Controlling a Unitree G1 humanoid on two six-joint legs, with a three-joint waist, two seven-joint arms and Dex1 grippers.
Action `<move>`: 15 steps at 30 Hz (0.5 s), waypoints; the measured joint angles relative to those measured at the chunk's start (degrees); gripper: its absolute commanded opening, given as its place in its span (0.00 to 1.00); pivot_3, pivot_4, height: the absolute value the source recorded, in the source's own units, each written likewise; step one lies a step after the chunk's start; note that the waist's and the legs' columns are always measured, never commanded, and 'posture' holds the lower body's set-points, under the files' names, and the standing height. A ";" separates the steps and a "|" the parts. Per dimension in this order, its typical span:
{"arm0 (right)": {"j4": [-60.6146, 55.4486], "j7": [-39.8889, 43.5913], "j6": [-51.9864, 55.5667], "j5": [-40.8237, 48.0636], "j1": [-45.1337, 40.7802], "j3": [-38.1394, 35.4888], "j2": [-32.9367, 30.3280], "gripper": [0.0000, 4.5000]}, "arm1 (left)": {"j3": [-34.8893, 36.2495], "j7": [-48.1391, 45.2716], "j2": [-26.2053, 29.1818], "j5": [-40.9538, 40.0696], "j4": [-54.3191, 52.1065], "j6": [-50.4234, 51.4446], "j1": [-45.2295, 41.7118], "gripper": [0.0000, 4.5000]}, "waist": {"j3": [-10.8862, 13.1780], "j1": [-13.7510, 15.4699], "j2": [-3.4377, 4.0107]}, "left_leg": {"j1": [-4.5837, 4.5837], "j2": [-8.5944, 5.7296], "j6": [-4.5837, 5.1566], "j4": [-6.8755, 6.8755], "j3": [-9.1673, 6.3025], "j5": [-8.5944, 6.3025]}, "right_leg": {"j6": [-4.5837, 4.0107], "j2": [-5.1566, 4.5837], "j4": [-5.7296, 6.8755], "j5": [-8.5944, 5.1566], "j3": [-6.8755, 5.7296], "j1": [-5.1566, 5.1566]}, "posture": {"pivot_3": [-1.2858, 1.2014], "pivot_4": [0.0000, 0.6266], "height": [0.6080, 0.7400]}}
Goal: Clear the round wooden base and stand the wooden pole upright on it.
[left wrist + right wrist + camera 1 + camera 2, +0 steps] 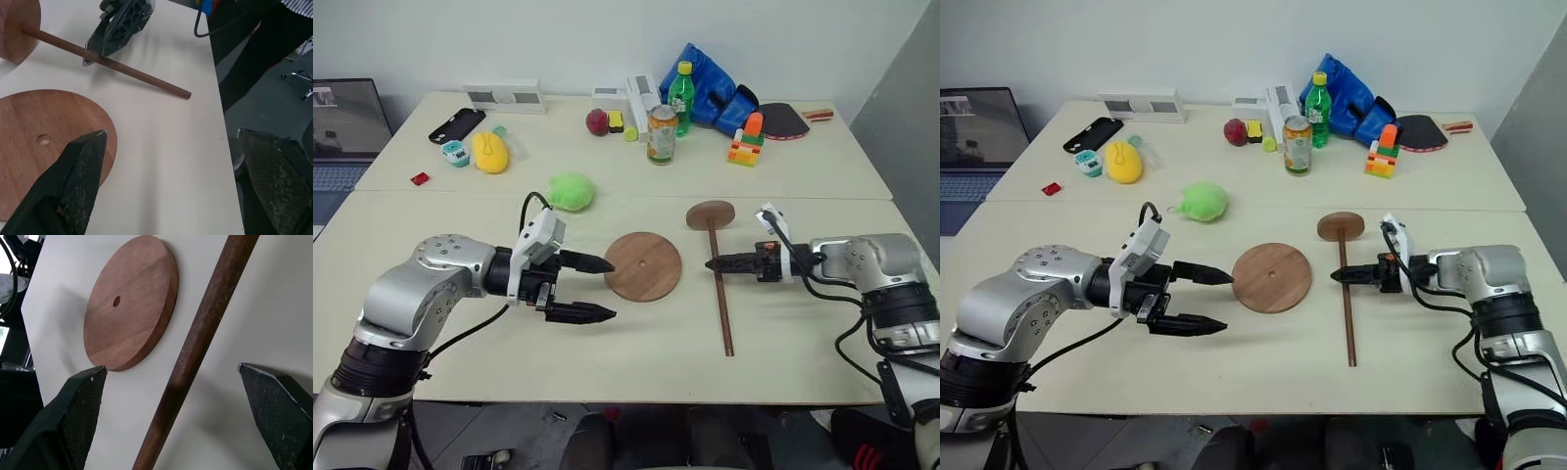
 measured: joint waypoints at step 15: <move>9.48 6.74 -3.65 -5.78 -4.78 0.23 5.02 1.00 | 1.05 0.68 0.41 -0.10 -0.68 0.00 1.54 0.99 | 0.00 -0.82 0.01 | 0.02 0.02 -0.01 0.02 0.01 0.01 | 0.00 0.02 0.18 0.00 0.03 -0.08 | 0.52 0.24 1.00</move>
